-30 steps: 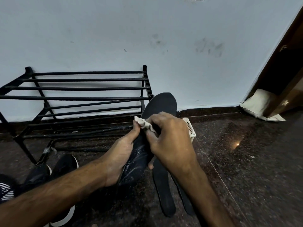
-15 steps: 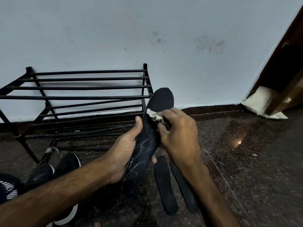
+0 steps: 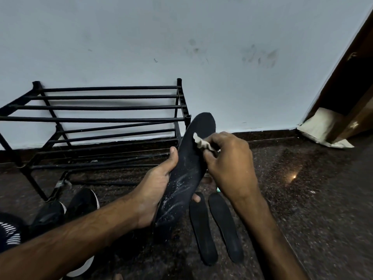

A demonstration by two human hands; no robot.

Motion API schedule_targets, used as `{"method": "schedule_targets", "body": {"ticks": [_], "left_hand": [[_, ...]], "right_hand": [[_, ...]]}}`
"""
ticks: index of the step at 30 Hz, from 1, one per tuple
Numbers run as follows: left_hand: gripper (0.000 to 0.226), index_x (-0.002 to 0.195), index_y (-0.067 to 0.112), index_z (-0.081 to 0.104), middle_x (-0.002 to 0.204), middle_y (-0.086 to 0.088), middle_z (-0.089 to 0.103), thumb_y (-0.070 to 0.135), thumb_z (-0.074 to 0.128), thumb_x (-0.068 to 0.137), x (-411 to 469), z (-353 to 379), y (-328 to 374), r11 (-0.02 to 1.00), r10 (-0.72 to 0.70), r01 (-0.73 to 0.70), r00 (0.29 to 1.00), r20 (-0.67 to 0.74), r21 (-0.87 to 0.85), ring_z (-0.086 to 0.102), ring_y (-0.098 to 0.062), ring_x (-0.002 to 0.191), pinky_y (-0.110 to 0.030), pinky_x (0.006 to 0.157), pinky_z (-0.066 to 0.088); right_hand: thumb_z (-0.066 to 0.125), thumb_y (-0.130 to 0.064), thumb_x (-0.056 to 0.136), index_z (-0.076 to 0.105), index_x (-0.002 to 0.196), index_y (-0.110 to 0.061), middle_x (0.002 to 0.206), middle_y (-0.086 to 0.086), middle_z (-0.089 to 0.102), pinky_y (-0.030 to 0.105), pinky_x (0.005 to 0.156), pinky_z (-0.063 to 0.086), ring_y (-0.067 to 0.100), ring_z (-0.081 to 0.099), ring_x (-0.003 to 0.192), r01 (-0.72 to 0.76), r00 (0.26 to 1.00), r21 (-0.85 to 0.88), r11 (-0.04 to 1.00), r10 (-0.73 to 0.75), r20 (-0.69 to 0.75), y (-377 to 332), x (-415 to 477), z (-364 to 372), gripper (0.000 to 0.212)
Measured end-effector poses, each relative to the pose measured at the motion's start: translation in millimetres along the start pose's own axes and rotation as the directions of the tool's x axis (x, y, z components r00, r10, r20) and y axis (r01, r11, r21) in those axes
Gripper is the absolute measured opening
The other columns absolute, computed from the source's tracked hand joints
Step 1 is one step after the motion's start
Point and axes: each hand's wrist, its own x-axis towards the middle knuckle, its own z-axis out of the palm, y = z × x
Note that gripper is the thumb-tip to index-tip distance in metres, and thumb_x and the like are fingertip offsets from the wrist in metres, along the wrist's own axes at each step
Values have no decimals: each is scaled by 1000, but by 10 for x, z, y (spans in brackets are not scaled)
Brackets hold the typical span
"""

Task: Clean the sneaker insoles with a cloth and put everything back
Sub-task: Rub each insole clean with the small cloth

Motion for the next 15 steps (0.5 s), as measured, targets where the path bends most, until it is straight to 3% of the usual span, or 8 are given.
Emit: {"method": "schedule_targets", "body": {"ticks": [1, 4, 6, 9, 13, 15], "left_hand": [[64, 101, 9, 77, 93, -18, 71, 61, 40, 94, -1, -1, 4, 1000, 6, -6, 1000, -6, -20, 66, -29, 55, -32, 52, 58], [61, 91, 9, 80, 87, -17, 74, 56, 40, 96, -2, 14, 9, 995, 10, -8, 1000, 13, -102, 71, -28, 64, -36, 60, 61], [61, 89, 10, 81, 89, -18, 75, 54, 39, 98, 2, 36, 8, 993, 5, -2, 1000, 22, -115, 73, -27, 71, -37, 65, 61], [61, 92, 10, 78, 81, -18, 71, 55, 38, 97, 11, 43, 1, 999, 18, -17, 1000, 15, -33, 68, -27, 59, -35, 57, 59], [65, 110, 7, 71, 94, -18, 73, 60, 37, 96, 46, -46, 17, 1000, 14, -14, 1000, -13, 1, 65, -27, 54, -31, 50, 57], [67, 100, 7, 75, 85, -18, 73, 61, 38, 95, 40, -62, 39, 1000, 2, -2, 1000, -18, -29, 65, -27, 54, -29, 48, 56]], "right_hand": [[68, -13, 86, 72, 99, -17, 95, -2, 68, 32, 85, 53, 15, 62, 85, -9, 998, -32, 999, 11, 60, -13, -9, -19, 15], [68, -16, 87, 72, 100, -20, 94, -6, 66, 10, 71, 45, 7, 60, 77, 43, 991, 54, 998, -50, 126, -148, -70, 16, 14], [69, -14, 88, 72, 105, -18, 96, -7, 65, 9, 76, 44, 4, 58, 81, 112, 991, 113, 987, -120, 64, -230, -103, 84, 18], [68, -10, 88, 71, 110, -14, 102, -5, 64, 7, 84, 39, 3, 55, 88, 115, 993, 94, 989, -111, -46, -171, -59, 103, 23], [62, -11, 90, 69, 109, -16, 104, -2, 63, 23, 82, 42, 16, 59, 93, 9, 997, -144, 990, 3, 83, -4, 12, -12, 21], [62, -11, 87, 70, 103, -16, 100, 0, 65, 31, 84, 47, 19, 61, 92, 36, 986, -123, 992, -15, 166, -61, -18, 5, 18]]}}
